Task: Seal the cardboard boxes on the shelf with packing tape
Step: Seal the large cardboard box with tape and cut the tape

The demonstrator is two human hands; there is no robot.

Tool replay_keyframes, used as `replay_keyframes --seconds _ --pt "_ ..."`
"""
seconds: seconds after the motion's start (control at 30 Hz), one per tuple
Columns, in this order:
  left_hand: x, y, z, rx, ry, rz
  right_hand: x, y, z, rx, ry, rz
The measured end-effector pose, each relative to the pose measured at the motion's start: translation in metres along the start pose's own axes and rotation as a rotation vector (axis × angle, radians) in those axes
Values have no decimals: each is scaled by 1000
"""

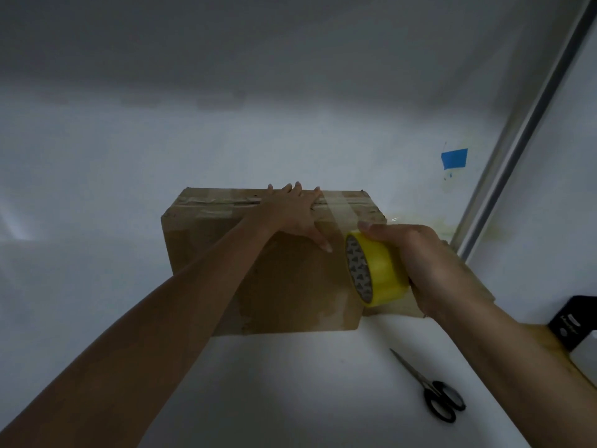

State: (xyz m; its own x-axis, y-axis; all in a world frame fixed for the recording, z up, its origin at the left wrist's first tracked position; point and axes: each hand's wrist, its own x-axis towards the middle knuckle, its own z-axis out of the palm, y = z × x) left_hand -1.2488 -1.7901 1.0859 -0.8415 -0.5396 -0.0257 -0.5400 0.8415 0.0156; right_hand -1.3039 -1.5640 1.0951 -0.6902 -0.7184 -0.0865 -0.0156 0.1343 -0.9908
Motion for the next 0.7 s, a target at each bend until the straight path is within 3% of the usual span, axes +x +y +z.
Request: replay_keyframes --seconds 0.3,0.7 --pt "1 0 -1 -22 -17 4 -6 16 3 -63 -53 129" --pt "6 -3 3 -50 14 14 1 47 6 -178 -86 147"
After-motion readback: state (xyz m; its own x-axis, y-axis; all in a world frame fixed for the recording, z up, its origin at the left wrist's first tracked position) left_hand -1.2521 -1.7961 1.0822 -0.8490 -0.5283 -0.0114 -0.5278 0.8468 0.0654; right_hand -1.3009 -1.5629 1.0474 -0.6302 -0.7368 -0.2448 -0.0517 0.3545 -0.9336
